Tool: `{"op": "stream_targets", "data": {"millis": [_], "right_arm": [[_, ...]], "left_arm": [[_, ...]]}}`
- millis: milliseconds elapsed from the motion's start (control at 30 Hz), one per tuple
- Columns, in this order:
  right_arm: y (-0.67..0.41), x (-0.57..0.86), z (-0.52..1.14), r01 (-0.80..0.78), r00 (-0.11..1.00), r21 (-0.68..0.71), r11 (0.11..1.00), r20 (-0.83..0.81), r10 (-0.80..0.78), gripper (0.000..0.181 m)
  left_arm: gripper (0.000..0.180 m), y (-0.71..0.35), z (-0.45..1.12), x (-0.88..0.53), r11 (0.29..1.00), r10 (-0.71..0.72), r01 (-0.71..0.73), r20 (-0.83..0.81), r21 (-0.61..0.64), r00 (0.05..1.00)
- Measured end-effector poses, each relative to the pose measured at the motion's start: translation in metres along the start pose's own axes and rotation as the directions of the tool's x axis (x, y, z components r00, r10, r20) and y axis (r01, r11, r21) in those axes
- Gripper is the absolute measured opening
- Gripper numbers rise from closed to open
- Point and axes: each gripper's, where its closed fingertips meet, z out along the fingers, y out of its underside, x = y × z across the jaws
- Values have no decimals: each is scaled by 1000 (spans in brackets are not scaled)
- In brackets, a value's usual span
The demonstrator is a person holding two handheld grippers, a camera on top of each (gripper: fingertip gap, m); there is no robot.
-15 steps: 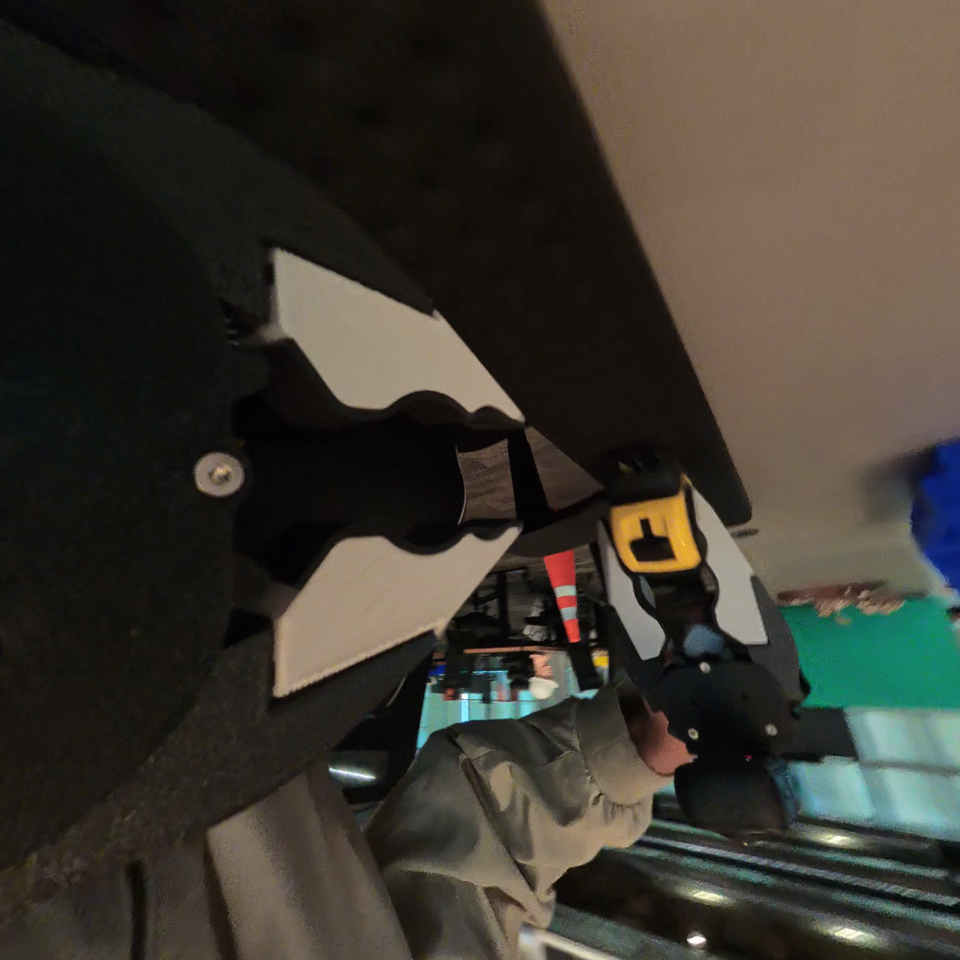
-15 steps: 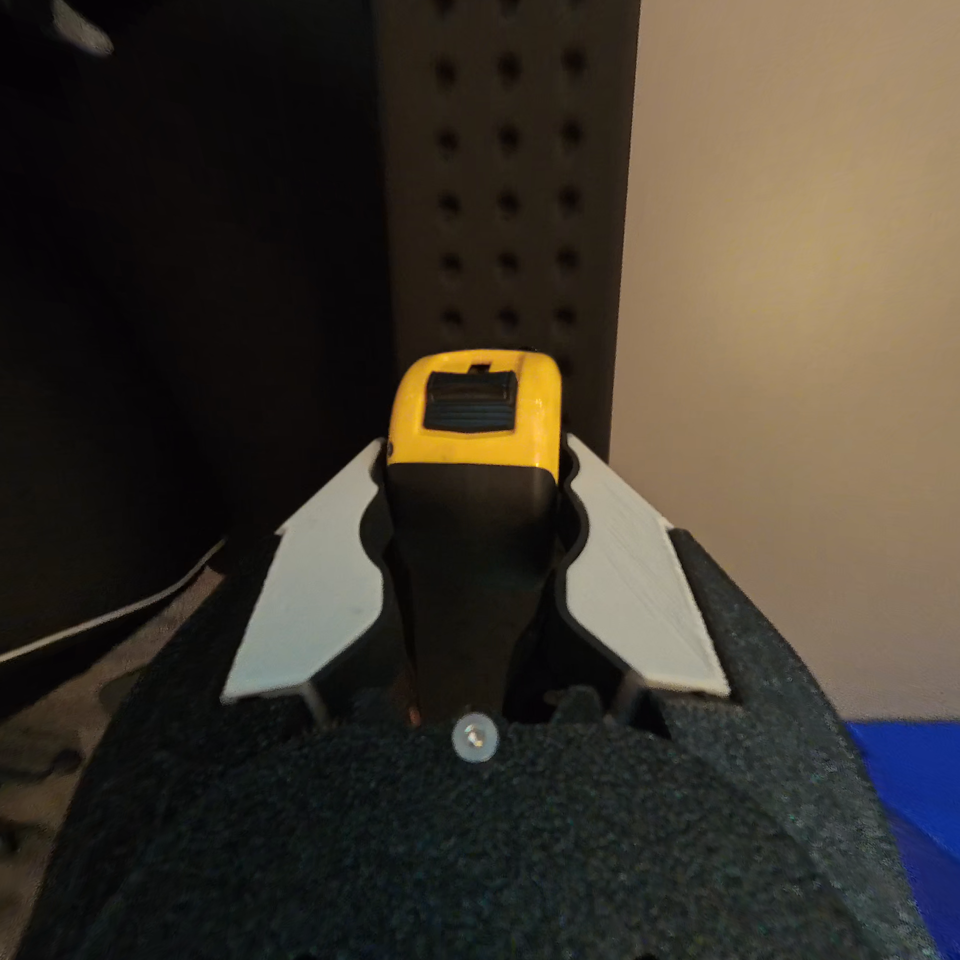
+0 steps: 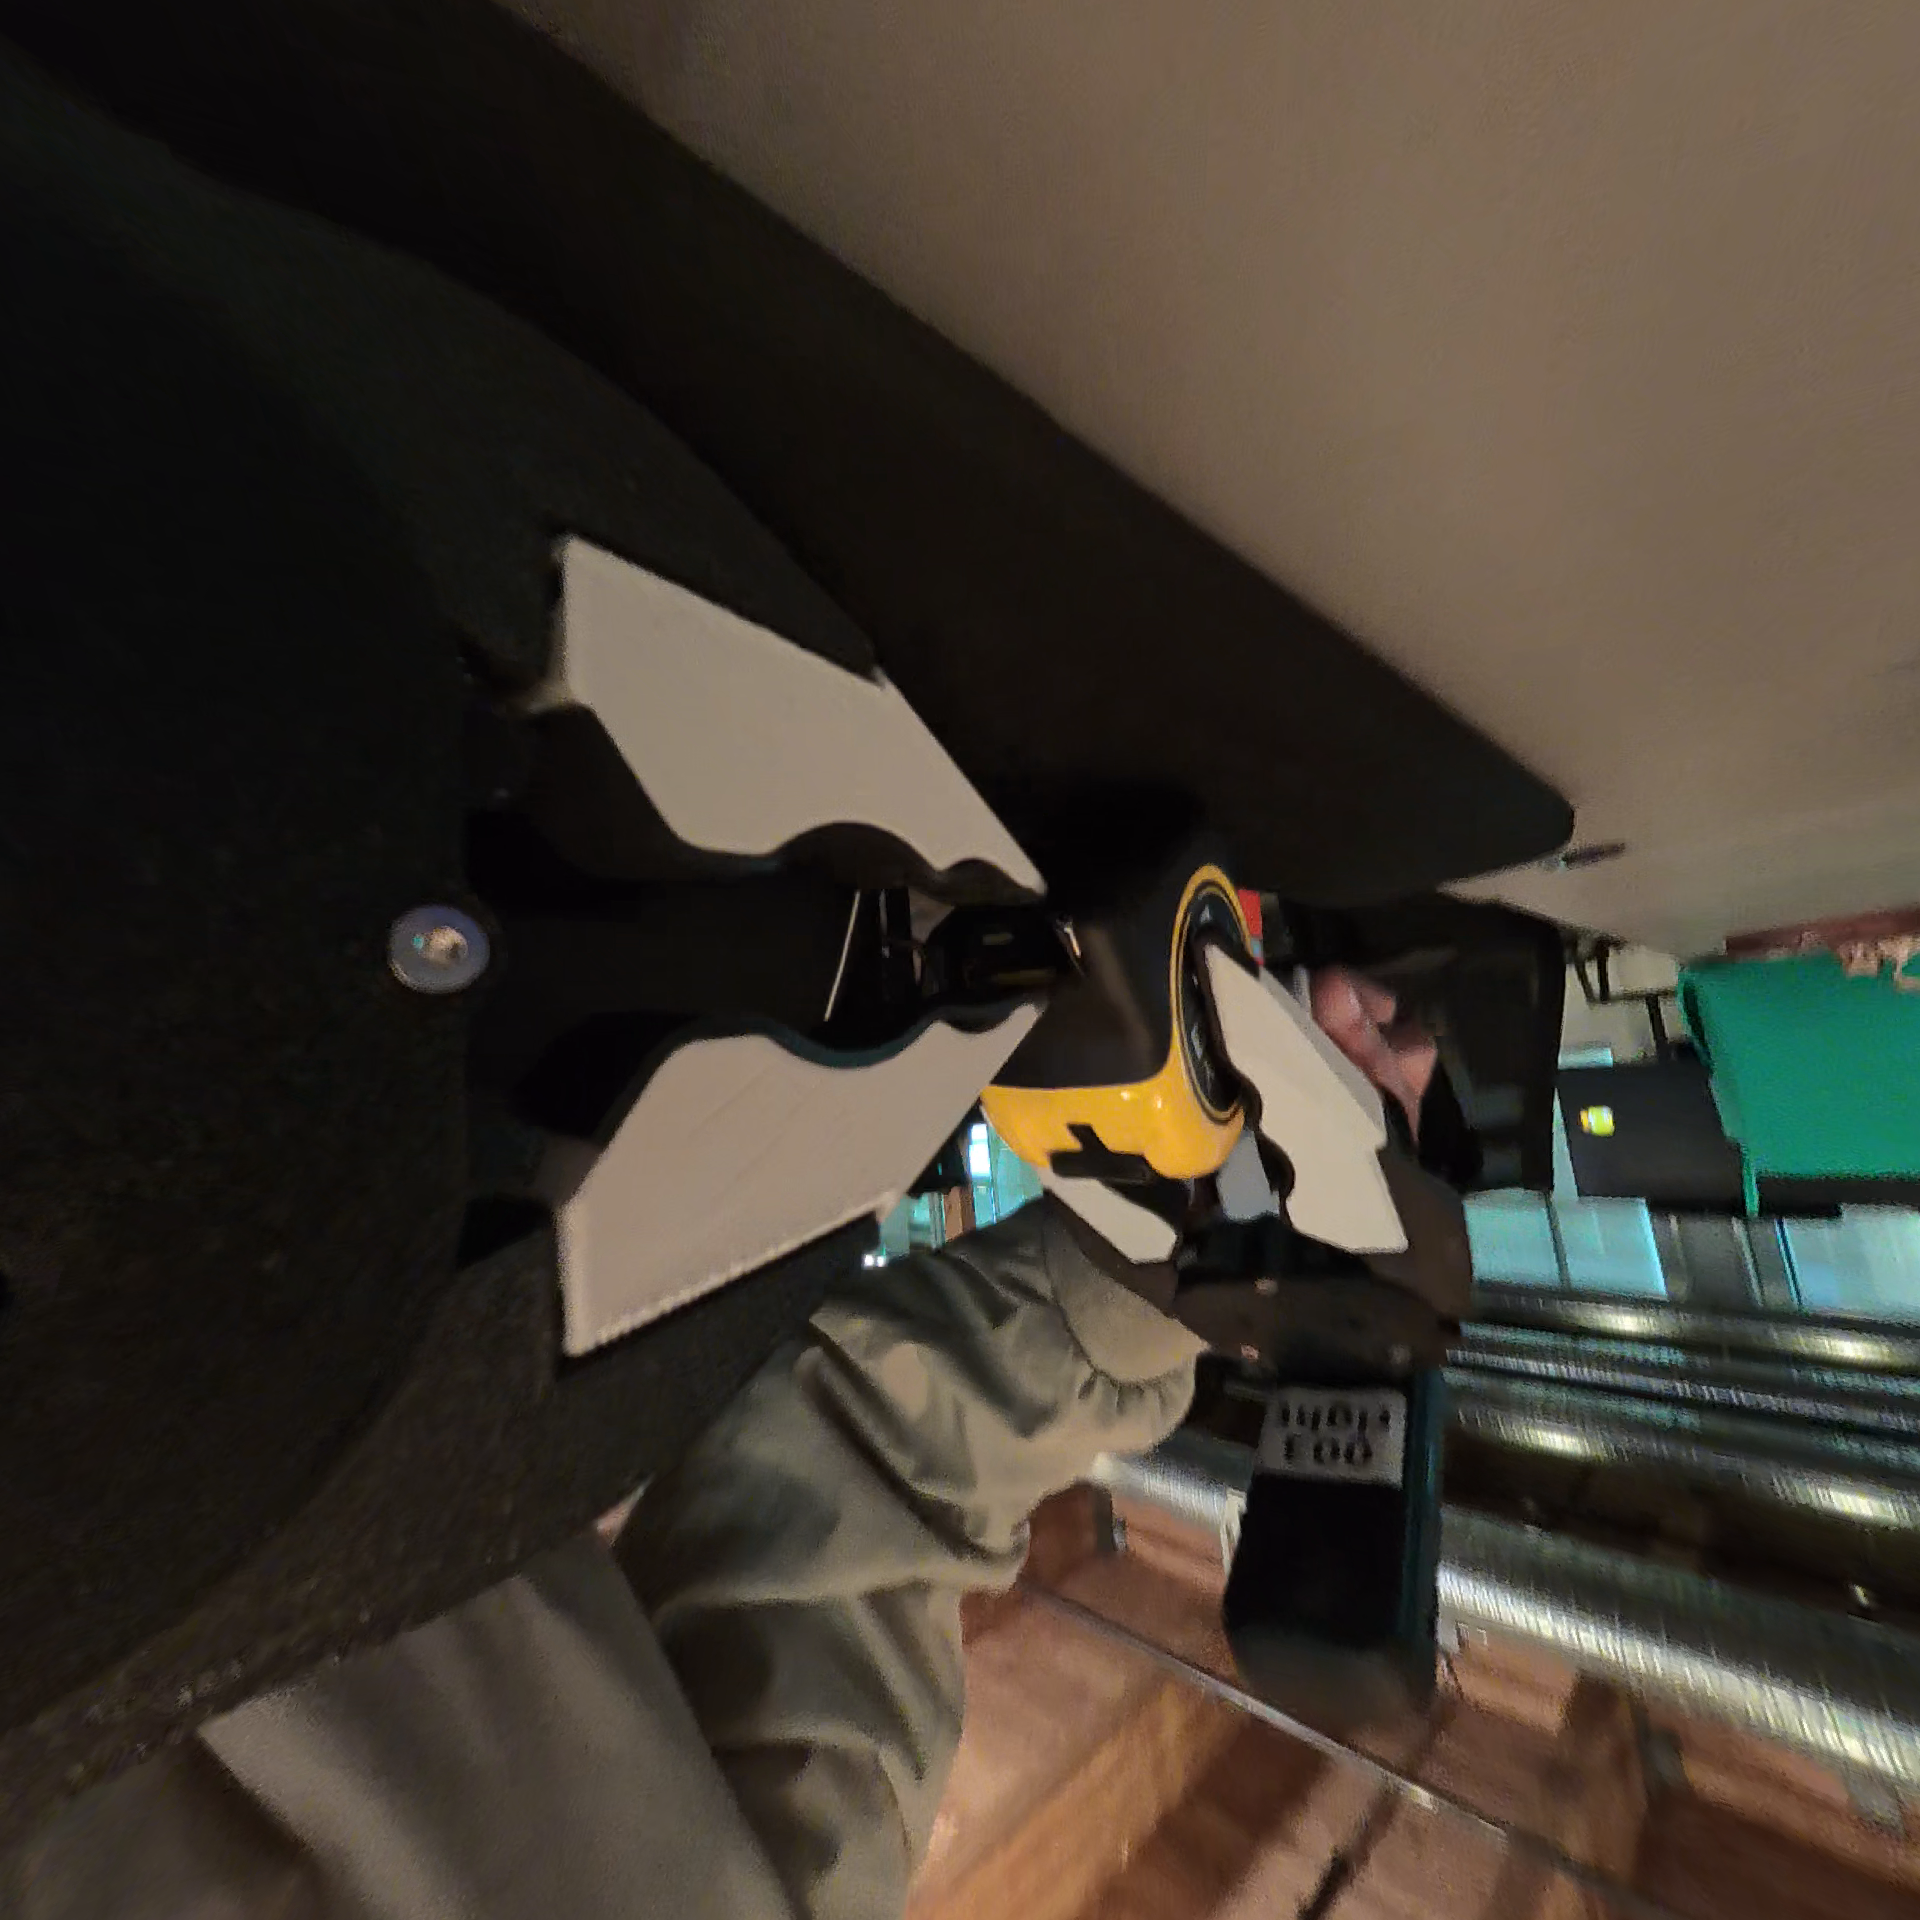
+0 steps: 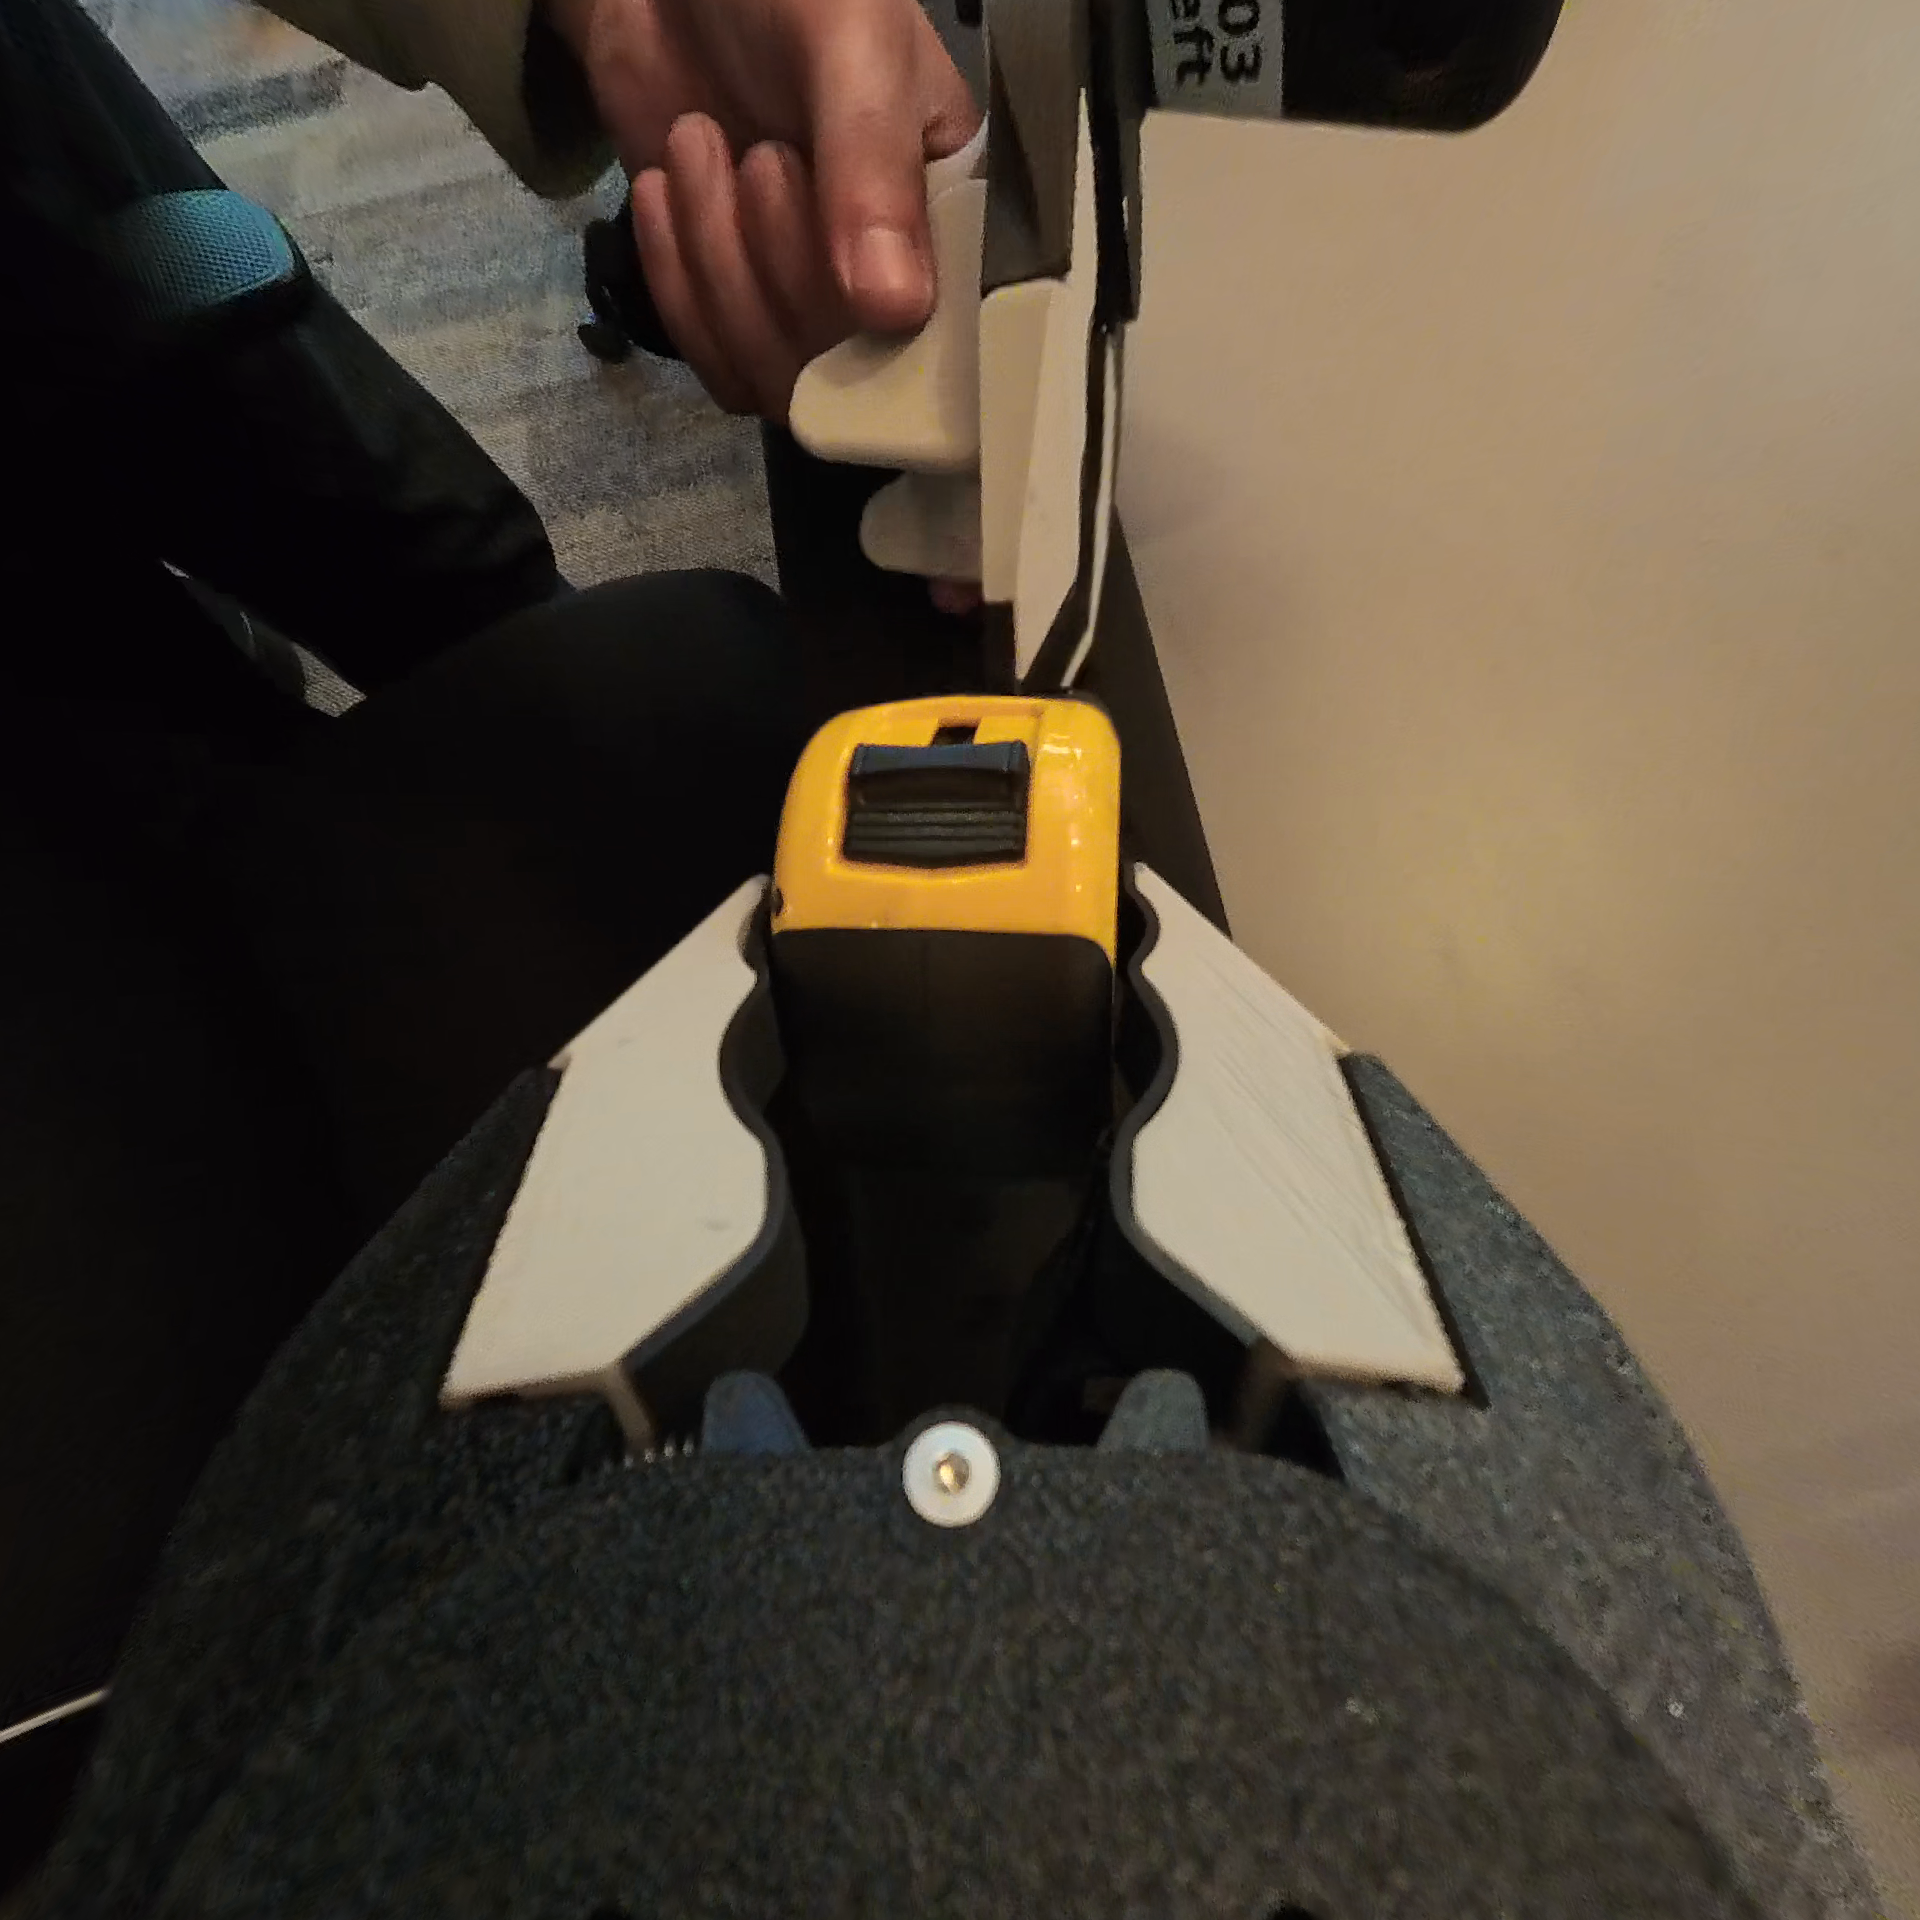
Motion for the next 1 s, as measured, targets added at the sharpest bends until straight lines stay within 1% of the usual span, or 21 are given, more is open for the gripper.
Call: {"op": "stream_targets", "data": {"millis": [67,133,233,300,333,433,600,700,833,900,1000], "right_arm": [[2,0,-3,-6,1000,0,1000,-13,6,64],[4,1,-4,-40,999,-1,999,-17,40,65],[11,-2,2,-150,988,-56,987,15,151,75],[8,0,3,-175,985,-69,982,-20,174,72],[4,1,4,-166,986,-59,984,-28,164,69],[4,-4,6,-83,996,-82,993,-18,82,68],[5,-2,5,-124,992,-99,987,-11,124,69],[1,0,12,-97,995,-171,981,-8,97,68],[-14,-2,34,-41,999,-329,943,0,44,66],[-34,-7,53,-28,999,-342,939,30,40,65],[-67,-24,93,-15,992,-361,933,110,59,66]], "left_arm": [[14,-2,2,2,1000,-9,9,-14,9,1000],[15,-2,4,3,1000,12,-12,-5,20,1000],[14,-1,3,2,999,35,-35,7,16,999],[12,-1,0,-3,999,48,-49,50,16,998],[8,3,-3,-7,998,59,-59,86,-3,995],[8,10,-8,-6,996,82,-79,96,-34,992],[7,7,-38,7,999,38,-38,39,9,999],[8,17,-76,7,1000,12,-13,36,20,999],[8,35,-147,-6,997,-55,52,58,57,997],[7,43,-185,-6,990,-99,95,34,100,994],[8,63,-239,-7,987,-107,100,50,127,993]]}}
